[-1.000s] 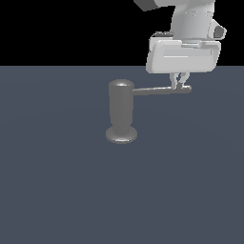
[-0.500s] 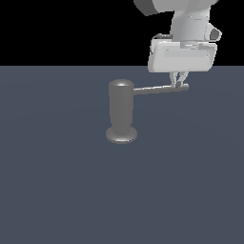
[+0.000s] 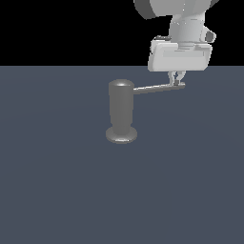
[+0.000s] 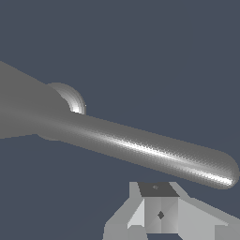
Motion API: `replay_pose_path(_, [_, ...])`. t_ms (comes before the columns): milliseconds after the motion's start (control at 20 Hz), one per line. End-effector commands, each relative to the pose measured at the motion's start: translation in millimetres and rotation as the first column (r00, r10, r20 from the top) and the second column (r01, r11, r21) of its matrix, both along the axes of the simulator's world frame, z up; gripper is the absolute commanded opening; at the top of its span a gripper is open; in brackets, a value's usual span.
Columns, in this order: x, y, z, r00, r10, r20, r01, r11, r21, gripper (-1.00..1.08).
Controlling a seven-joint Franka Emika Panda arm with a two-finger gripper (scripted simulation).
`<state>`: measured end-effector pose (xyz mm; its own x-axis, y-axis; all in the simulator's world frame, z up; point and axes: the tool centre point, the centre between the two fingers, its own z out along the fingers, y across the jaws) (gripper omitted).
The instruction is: Turn on the faucet by rotating a designated handle.
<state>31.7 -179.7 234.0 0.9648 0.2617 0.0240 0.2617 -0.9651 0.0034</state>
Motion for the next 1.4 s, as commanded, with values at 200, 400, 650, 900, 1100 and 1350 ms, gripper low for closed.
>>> replay_pose_path(200, [10.1,-20.9,-12.4,1.0,-0.023,-0.019,0.022,1.0,-0.003,-1.0])
replay_pose_path(400, [19.2,-26.3,-13.4,0.999,-0.025,-0.021,0.025,1.0,-0.003,-1.0])
replay_pose_path(650, [28.1,-31.5,-14.3,0.999,-0.027,-0.023,0.027,1.0,-0.003,-1.0])
replay_pose_path(900, [46.0,-8.7,-2.4,1.0,-0.002,-0.005,0.002,1.0,0.002,-1.0])
replay_pose_path(1100, [57.1,-4.8,-3.3,1.0,-0.004,-0.006,0.004,1.0,0.001,-1.0])
replay_pose_path(1350, [70.4,-0.2,-4.4,1.0,-0.007,-0.008,0.007,1.0,0.001,-1.0])
